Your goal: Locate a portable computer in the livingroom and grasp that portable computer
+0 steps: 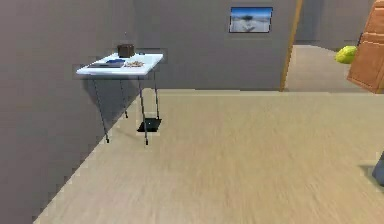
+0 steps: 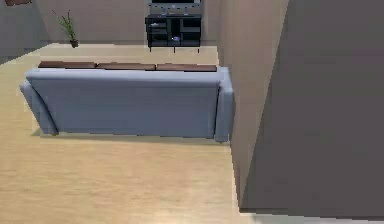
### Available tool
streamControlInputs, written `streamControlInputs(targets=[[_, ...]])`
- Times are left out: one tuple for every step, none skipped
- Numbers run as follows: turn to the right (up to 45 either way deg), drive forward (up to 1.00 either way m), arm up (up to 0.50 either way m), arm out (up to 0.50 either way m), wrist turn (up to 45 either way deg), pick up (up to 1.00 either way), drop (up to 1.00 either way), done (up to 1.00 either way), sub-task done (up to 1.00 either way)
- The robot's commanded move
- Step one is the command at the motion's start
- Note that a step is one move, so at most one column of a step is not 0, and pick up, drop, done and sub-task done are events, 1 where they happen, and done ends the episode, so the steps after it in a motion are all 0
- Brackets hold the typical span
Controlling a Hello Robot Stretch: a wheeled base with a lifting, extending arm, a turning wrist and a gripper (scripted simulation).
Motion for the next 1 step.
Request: streamControlInputs(targets=[[0.0,1.00,0.00,0.00,0.0,0.00,0.00,0.00,0.00]])
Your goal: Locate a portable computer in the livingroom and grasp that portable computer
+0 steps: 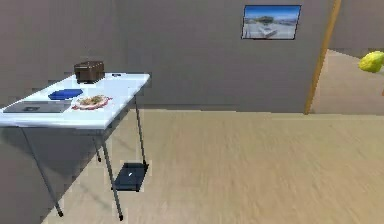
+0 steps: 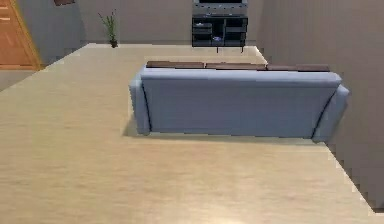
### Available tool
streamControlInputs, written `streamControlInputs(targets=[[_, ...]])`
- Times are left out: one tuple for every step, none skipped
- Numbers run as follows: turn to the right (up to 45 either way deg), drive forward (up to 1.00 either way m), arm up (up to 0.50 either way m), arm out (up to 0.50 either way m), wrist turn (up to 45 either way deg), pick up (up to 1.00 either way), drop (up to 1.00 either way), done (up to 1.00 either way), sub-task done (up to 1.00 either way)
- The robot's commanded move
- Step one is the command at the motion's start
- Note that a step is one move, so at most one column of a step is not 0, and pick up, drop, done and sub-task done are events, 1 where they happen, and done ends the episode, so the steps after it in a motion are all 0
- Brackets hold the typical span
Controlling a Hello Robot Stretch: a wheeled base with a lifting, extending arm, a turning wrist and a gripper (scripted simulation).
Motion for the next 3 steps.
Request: streamControlInputs(targets=[[6.0,0.00,0.00,0.00,0.0,0.00,0.00,0.00,0.00],[0.0,0.85,0.00,0.00,0.0,0.00,0.00,0.00,0.00],[-45.0,0.00,0.00,0.00,0.0,0.00,0.00,0.00,0.00]])
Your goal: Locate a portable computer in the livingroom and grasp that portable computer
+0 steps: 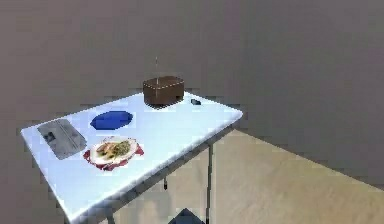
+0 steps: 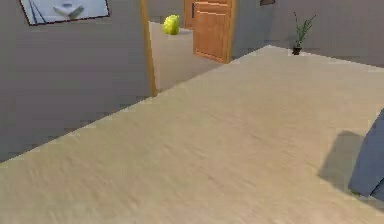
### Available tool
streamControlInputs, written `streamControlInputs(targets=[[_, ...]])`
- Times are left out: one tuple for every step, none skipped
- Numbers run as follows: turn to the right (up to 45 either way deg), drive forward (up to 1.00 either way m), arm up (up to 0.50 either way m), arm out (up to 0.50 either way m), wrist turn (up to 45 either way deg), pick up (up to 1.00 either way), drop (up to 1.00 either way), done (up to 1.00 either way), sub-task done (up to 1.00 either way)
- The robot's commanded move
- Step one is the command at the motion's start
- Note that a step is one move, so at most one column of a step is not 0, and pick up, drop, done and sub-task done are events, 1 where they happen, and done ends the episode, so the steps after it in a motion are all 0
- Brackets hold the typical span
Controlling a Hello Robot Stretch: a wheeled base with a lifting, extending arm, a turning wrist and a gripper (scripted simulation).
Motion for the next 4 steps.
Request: streamControlInputs(targets=[[-45.0,0.00,0.00,0.00,0.0,0.00,0.00,0.00,0.00],[-45.0,0.00,0.00,0.00,0.0,0.00,0.00,0.00,0.00],[0.0,0.00,0.10,0.00,0.0,0.00,0.00,0.00,0.00],[0.0,0.00,0.00,0.46,0.0,0.00,0.00,0.00,0.00]])
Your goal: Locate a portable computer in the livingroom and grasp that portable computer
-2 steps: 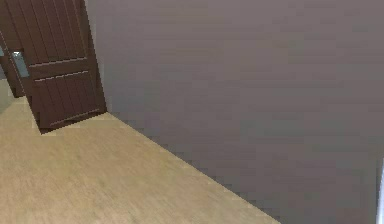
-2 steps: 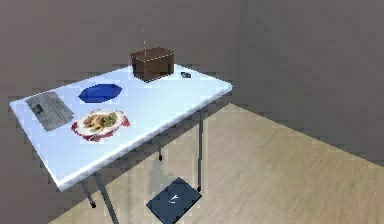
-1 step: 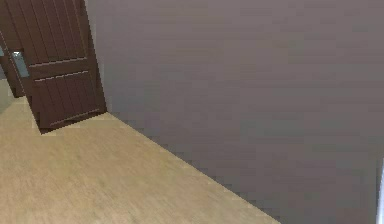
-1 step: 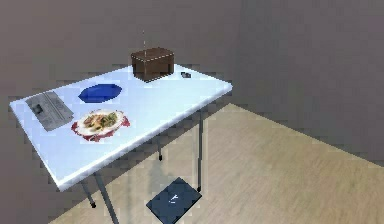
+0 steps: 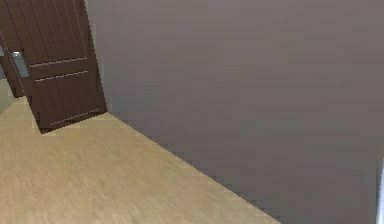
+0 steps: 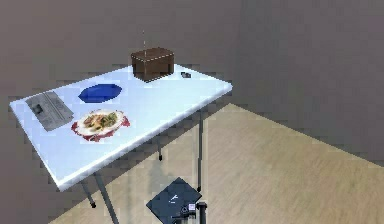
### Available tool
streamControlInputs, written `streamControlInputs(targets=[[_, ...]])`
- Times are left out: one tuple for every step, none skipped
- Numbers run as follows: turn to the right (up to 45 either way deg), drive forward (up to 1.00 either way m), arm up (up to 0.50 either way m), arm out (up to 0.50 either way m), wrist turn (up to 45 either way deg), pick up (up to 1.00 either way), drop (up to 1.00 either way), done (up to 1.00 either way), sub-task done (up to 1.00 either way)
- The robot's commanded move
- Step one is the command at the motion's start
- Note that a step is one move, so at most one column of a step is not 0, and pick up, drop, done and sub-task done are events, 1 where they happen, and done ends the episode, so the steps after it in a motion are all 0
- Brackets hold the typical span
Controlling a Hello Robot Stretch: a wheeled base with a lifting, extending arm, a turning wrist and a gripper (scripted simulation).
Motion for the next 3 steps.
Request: streamControlInputs(targets=[[0.0,0.00,0.00,0.00,45.0,0.00,0.00,0.00,0.00],[0.0,0.00,0.00,0.00,45.0,0.00,0.00,0.00,0.00],[0.0,0.00,0.00,0.00,45.0,0.00,0.00,0.00,0.00]])
